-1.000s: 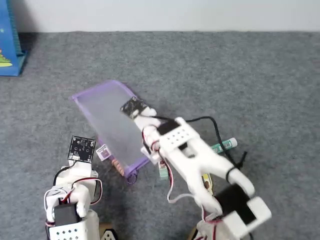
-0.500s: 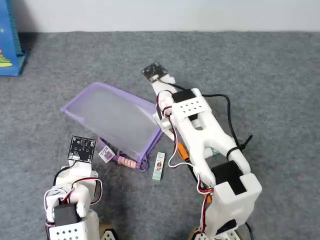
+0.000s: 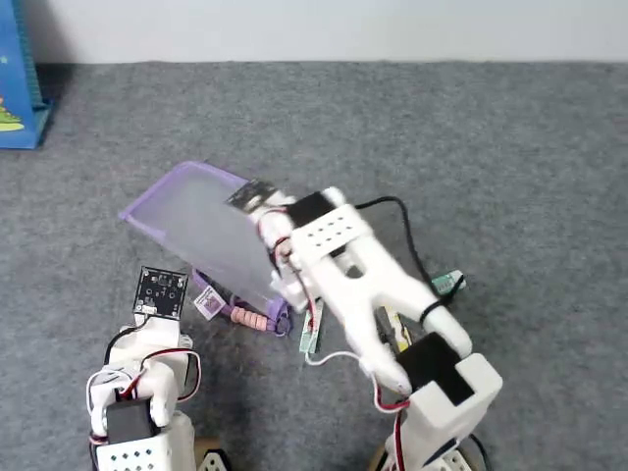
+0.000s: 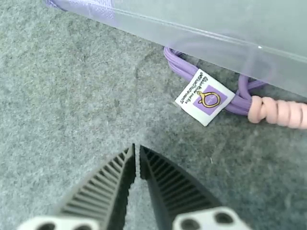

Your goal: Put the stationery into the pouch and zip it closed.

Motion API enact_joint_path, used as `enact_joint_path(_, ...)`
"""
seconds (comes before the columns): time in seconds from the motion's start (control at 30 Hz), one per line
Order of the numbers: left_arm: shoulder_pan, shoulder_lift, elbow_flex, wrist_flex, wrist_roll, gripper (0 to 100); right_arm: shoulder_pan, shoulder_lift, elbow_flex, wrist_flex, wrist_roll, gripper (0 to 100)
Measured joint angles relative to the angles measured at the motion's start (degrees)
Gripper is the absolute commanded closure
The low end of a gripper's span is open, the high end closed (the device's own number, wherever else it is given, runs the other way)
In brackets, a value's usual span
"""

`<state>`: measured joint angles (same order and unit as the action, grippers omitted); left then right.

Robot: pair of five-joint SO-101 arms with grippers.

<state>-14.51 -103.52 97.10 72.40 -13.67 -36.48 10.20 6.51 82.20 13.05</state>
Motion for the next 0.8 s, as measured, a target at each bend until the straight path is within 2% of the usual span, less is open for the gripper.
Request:
enact_joint_path(0.3, 0.0, 0.0, 0.0, 0.0, 0.0, 99, -4.8, 0.0, 8.4, -10.5, -5.7, 92.3)
enact_joint_path(0.63, 0.0, 0.0, 0.0, 0.0, 0.0, 99, -6.7, 0.0, 10.1, -14.6, -9.4, 91.6)
enact_joint_path(0.8, 0.0, 0.0, 0.0, 0.0, 0.0, 99, -7.8, 0.0, 10.1, -14.9, -9.8, 84.6)
